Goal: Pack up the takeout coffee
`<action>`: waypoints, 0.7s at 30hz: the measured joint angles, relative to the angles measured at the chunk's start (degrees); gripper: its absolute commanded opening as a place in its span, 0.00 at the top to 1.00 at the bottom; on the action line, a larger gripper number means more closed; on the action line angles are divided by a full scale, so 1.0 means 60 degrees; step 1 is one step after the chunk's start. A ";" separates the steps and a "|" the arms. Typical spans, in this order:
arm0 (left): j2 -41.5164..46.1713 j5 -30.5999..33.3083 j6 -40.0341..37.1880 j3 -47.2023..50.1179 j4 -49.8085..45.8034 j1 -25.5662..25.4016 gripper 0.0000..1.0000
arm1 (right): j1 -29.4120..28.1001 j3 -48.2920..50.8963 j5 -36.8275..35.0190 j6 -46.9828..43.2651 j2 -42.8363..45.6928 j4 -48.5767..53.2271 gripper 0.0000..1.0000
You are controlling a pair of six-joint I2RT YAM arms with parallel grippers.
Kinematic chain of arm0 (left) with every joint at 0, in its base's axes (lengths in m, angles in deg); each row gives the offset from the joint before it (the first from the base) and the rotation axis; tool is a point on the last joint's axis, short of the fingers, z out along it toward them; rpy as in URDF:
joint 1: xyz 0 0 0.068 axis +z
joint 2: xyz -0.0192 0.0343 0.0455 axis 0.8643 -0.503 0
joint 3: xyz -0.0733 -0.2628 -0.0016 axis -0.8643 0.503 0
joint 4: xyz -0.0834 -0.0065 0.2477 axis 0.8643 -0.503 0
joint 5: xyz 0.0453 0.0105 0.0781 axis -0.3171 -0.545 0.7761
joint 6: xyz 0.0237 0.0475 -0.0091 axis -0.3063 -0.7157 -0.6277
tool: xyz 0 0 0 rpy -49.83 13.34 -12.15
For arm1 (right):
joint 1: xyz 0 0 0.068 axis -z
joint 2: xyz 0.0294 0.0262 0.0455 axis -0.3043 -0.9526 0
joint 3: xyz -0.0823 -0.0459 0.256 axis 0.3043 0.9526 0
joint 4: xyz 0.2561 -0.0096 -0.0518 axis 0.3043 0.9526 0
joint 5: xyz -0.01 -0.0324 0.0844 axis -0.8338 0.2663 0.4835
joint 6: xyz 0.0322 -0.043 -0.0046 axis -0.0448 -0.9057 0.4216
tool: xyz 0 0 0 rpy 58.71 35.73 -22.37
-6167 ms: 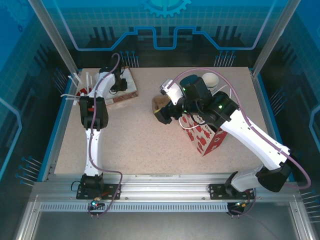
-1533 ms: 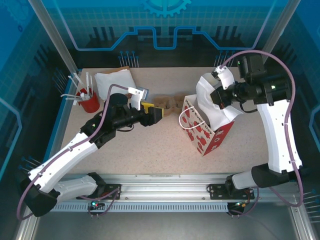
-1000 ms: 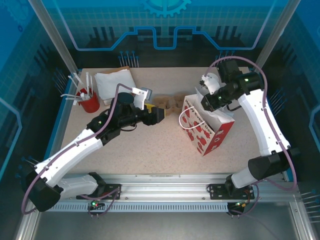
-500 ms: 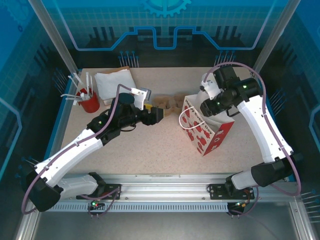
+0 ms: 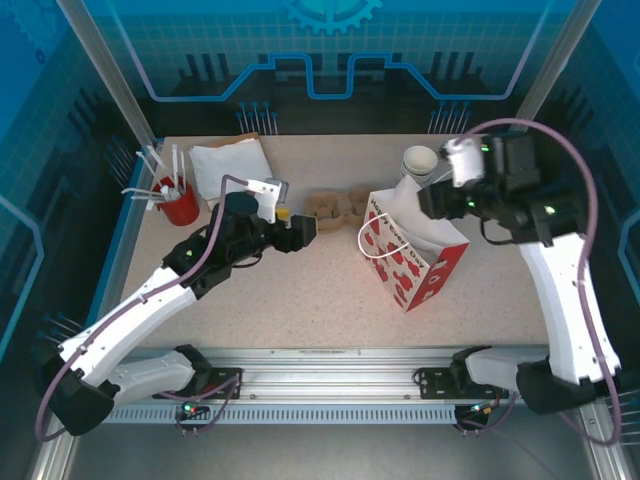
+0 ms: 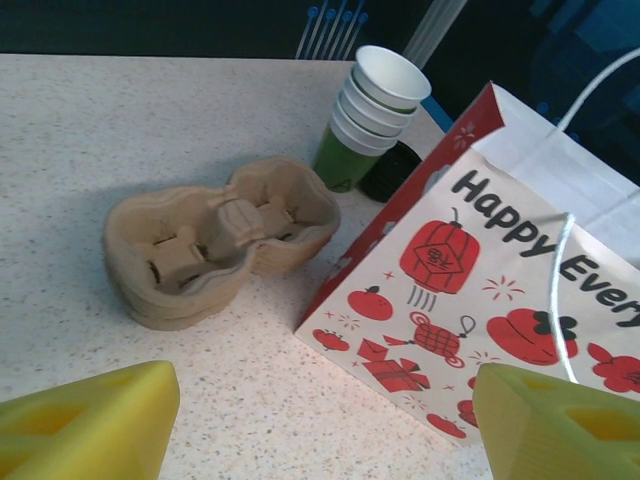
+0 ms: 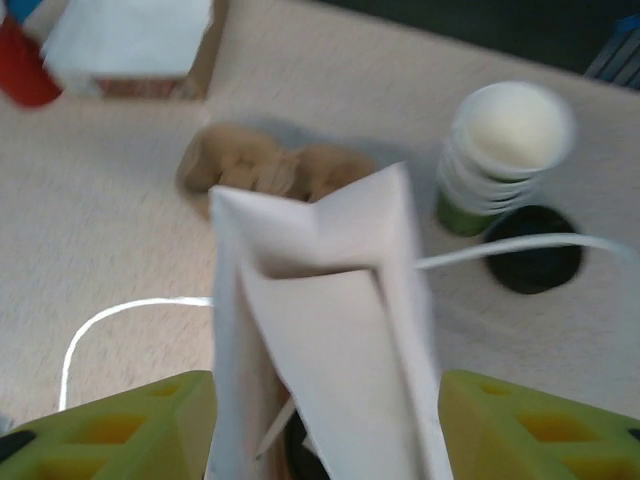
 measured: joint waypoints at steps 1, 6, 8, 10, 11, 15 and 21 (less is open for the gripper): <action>0.0073 0.0051 0.0004 0.0047 0.0004 0.0044 0.20 | 0.0372 0.0157 -0.0044 0.0135 0.0357 -0.0171 0.29; 0.0233 0.0120 0.0055 0.0186 0.0007 0.0113 0.19 | 0.1446 0.1537 -0.0036 0.0565 0.1388 -0.0372 0.18; 0.0233 0.0102 0.0098 0.0229 0.0011 0.0109 0.19 | 0.1734 0.2200 0.0168 0.0718 0.1570 -0.0382 0.13; 0.0208 -0.0033 0.0120 0.0248 -0.0011 0.0109 0.19 | 0.2084 0.2969 0.0656 0.0874 0.1617 -0.0401 0.12; 0.0186 -0.0113 0.0146 0.0248 -0.0004 0.0113 0.19 | 0.2222 0.3253 0.0922 0.0922 0.1614 -0.0408 0.12; 0.0062 -0.0386 0.0321 0.0248 -0.0011 0.0109 0.19 | 0.2605 0.4193 0.2204 0.1188 0.1512 -0.0586 0.11; 0.0011 -0.0514 0.0357 0.0248 -0.0007 0.0109 0.19 | 0.2641 0.4765 0.3701 0.1494 0.1450 -0.1140 0.13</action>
